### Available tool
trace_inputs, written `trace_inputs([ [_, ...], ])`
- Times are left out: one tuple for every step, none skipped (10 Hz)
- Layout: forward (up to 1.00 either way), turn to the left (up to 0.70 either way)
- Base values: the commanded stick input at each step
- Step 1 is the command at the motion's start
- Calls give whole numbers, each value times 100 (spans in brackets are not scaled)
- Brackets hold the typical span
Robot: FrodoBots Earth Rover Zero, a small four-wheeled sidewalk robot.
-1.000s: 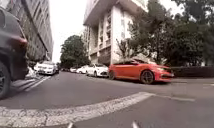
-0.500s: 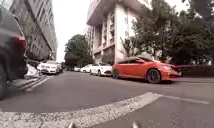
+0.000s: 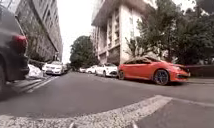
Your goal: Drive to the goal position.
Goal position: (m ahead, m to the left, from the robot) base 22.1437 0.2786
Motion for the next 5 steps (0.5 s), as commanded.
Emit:
trace_inputs([
  [45,27],
  [45,27],
  [45,18],
  [45,0],
  [45,5],
])
